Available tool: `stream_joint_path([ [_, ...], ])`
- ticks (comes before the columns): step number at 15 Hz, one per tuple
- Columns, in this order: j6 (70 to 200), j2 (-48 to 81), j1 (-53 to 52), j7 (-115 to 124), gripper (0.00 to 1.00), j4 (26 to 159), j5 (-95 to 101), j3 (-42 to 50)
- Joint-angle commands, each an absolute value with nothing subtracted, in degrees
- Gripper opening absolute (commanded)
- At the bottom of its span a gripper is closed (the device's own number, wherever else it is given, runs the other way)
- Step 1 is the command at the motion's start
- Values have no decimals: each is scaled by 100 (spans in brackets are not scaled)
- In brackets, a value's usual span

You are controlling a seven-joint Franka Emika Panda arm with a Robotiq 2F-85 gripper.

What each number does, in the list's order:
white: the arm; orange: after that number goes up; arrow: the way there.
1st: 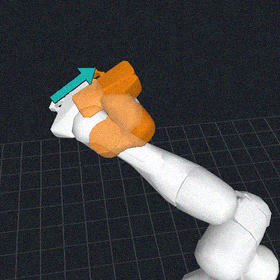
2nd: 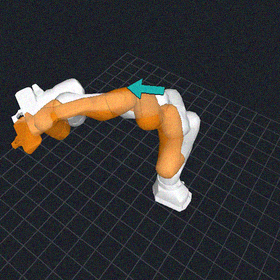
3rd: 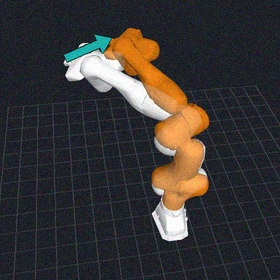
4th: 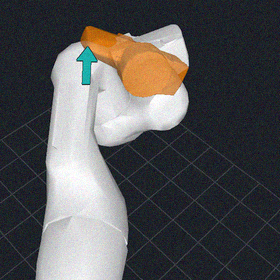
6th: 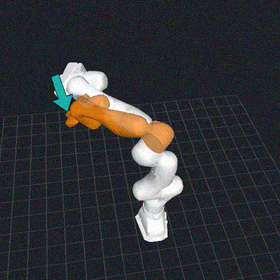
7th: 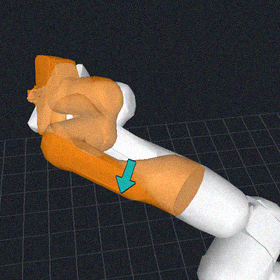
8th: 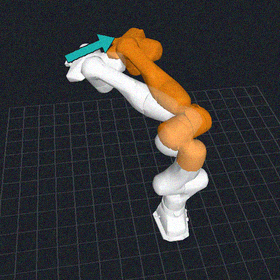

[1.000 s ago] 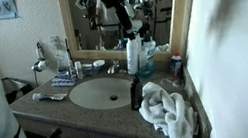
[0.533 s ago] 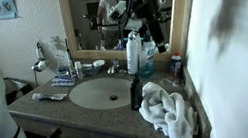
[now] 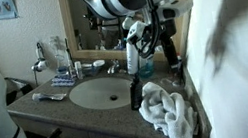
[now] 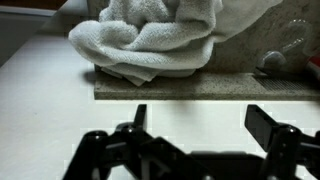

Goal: Hang the towel on the hook on the wall

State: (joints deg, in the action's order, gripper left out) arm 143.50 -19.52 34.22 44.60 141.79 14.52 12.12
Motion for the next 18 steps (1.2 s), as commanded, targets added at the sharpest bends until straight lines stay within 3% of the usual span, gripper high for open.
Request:
stream_joint_path([
  [1,14696,-1764,3488,4789,100,14369,1654,1140],
  [18,16106,-1256,3637,6542,100,15492,2249,1038],
])
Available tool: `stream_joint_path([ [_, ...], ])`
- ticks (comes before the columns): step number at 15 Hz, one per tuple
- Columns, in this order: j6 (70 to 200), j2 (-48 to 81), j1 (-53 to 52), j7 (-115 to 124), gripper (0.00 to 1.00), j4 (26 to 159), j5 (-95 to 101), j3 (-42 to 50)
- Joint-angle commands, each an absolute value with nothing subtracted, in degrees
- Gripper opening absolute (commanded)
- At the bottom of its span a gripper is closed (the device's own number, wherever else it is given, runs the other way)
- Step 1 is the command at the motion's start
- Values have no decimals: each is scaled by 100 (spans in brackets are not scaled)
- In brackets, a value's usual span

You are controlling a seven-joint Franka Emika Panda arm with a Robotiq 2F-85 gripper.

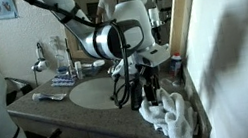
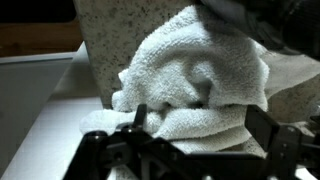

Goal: Hang the towel on the hook on the wall

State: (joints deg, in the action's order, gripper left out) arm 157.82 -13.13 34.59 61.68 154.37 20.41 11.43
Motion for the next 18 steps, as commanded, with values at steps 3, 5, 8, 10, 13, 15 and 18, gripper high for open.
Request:
stream_joint_path([
  [3,16389,-1125,3759,6818,100,15424,2402,1001],
  [5,16576,-984,3846,6995,100,15349,2506,960],
  [8,16767,-687,3897,7383,100,15179,2812,961],
  [10,16837,-469,3871,7560,100,15008,2874,994],
  [13,16839,-136,3817,7781,100,14694,2946,1021],
  [15,16836,74,3776,7848,100,14512,2917,1041],
  [18,16729,297,3733,7901,65,14349,2874,1062],
])
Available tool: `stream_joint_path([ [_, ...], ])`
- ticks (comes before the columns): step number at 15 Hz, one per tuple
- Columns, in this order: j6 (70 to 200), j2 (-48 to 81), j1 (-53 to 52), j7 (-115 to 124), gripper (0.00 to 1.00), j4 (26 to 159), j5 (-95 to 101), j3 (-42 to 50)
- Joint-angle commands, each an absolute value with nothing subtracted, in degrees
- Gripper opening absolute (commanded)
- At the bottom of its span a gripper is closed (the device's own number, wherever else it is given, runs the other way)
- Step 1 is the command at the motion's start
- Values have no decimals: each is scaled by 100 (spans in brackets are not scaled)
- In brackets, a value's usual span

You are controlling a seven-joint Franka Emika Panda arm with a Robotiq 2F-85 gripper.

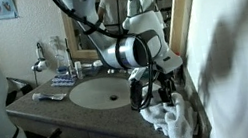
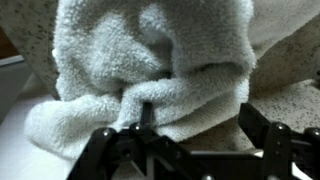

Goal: Hang the towel on the hook on the wall

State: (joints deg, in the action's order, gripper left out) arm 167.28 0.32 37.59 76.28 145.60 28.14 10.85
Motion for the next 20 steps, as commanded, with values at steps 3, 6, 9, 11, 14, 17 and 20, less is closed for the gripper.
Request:
stream_joint_path([
  [3,16668,385,3705,7843,42,14360,2683,1048],
  [6,16623,418,3693,7820,20,14409,2637,1052],
  [9,16549,303,3690,7834,5,14432,2610,1057],
  [11,16462,75,3689,7710,3,14458,2372,1001],
  [14,16052,-511,3654,7455,6,14533,1667,923],
  [17,15381,-1191,3346,7795,6,14423,1958,1229],
  [20,14751,-1941,3572,8474,6,14255,2679,983],
])
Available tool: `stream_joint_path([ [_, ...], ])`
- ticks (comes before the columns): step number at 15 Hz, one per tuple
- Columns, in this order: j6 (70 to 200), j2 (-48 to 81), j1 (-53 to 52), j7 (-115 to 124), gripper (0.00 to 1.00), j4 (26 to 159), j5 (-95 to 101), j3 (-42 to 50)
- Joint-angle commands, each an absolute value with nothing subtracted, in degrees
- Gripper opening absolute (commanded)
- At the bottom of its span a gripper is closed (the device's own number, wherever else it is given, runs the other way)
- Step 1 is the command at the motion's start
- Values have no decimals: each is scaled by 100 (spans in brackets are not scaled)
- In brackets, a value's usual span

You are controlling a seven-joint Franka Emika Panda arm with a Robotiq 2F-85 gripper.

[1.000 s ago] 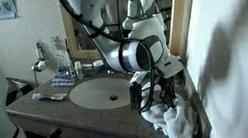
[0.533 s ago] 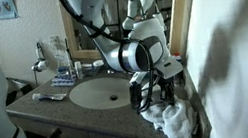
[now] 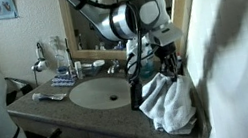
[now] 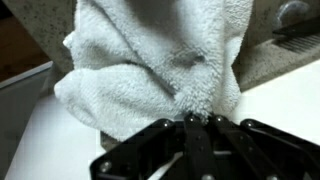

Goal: Hang the towel on the hook on the wall

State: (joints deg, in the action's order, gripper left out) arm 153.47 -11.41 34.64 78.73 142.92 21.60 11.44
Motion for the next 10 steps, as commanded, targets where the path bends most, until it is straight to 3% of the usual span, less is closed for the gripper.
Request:
stream_joint_path([
  [1,14610,-2191,3656,8729,6,14203,2899,858],
  [10,13922,-3425,4211,10270,6,12975,4187,-172],
])
